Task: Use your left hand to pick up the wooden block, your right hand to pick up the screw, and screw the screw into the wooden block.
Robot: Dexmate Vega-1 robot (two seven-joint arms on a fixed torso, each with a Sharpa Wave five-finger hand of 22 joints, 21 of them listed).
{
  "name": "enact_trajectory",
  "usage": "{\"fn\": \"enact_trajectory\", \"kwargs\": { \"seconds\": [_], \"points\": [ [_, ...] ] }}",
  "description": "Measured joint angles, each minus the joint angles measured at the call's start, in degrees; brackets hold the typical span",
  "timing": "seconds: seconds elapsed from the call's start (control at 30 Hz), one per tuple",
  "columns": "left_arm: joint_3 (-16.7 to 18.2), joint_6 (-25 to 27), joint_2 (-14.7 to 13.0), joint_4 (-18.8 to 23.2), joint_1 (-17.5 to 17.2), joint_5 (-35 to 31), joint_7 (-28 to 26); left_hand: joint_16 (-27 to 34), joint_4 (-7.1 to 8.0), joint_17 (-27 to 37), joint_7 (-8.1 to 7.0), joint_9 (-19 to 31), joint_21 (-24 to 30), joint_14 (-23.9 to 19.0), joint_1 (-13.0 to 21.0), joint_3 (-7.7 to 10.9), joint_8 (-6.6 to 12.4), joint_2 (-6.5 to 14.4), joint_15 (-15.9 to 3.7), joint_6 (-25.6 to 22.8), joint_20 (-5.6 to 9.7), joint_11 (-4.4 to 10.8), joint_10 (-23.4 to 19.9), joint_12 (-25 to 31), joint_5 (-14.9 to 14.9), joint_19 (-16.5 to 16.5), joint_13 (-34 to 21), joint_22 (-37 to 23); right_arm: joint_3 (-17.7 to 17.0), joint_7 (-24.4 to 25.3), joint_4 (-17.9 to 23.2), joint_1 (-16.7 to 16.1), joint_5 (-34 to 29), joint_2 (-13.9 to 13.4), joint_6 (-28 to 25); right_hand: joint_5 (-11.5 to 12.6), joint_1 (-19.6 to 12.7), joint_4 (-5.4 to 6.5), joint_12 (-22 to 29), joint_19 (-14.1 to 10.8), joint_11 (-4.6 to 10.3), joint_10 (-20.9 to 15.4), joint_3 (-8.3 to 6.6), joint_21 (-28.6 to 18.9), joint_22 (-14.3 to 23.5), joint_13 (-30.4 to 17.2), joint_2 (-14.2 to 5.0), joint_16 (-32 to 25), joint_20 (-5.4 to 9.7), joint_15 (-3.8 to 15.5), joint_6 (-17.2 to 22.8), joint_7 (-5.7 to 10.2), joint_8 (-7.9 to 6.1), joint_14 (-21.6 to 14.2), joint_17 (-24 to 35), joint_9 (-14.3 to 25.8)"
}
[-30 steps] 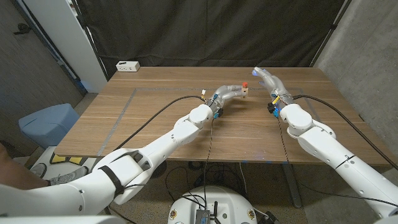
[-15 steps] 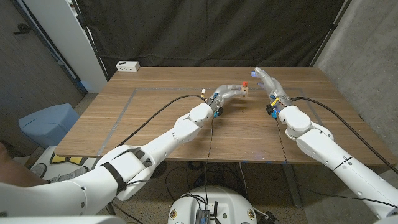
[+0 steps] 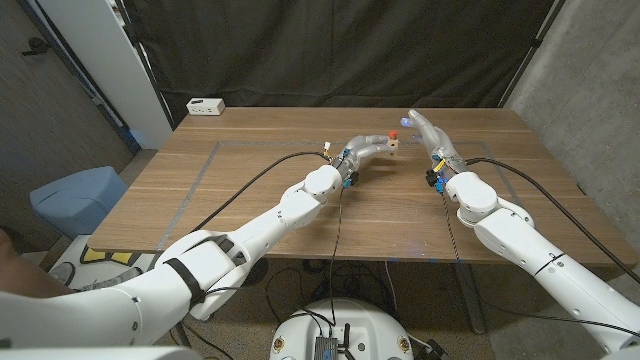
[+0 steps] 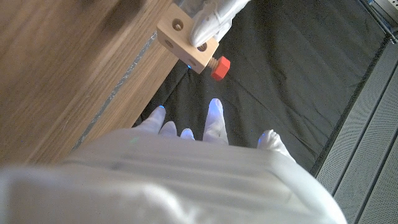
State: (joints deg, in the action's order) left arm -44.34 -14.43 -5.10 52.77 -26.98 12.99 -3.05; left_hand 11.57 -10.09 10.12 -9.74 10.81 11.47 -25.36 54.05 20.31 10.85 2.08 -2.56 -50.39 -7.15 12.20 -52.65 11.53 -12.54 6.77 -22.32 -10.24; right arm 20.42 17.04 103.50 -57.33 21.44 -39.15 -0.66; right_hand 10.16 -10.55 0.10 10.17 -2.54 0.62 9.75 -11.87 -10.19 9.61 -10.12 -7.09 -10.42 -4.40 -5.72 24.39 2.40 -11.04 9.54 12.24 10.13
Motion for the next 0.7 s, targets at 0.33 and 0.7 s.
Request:
{"fn": "enact_trajectory", "kwargs": {
  "seconds": [0.33, 0.7],
  "points": [
    [-0.09, -0.01, 0.06, -0.16, 0.08, 0.00, 0.01, 0.00, 0.00, 0.02, 0.00, -0.01, 0.00, 0.00, 0.00, 0.00, 0.00, 0.00, 0.00, 0.00, 0.00, -0.10, 0.12, 0.00, 0.00, 0.00, 0.00, 0.00, 0.19, -0.05, 0.58, -0.24, 0.09, -0.36, -0.90, 0.00, -0.02, 0.23, 0.25, -0.22, 0.53, 0.08, -0.23, -0.22, 0.00, -0.01, -0.01, -0.44, -0.22, 0.00, 1.82, -0.66, -0.41, 0.00, 0.00, 0.00],
    [-0.25, -0.05, 0.10, -0.23, 0.14, -0.16, 0.15, 0.00, 0.00, 0.00, 0.00, -0.04, 0.00, 0.00, 0.00, 0.00, 0.00, 0.00, 0.00, 0.00, 0.00, 0.00, 0.18, 0.00, 0.01, 0.00, 0.00, 0.00, 0.24, -0.54, 1.23, -0.30, 0.39, -1.23, -1.75, 0.00, 0.21, 0.46, 0.25, 0.09, 1.06, -0.01, -0.47, -0.22, 0.00, -0.01, -0.24, -0.44, -0.54, 0.00, 2.75, -0.53, -0.41, 0.00, -0.27, 0.01]
  ]
}}
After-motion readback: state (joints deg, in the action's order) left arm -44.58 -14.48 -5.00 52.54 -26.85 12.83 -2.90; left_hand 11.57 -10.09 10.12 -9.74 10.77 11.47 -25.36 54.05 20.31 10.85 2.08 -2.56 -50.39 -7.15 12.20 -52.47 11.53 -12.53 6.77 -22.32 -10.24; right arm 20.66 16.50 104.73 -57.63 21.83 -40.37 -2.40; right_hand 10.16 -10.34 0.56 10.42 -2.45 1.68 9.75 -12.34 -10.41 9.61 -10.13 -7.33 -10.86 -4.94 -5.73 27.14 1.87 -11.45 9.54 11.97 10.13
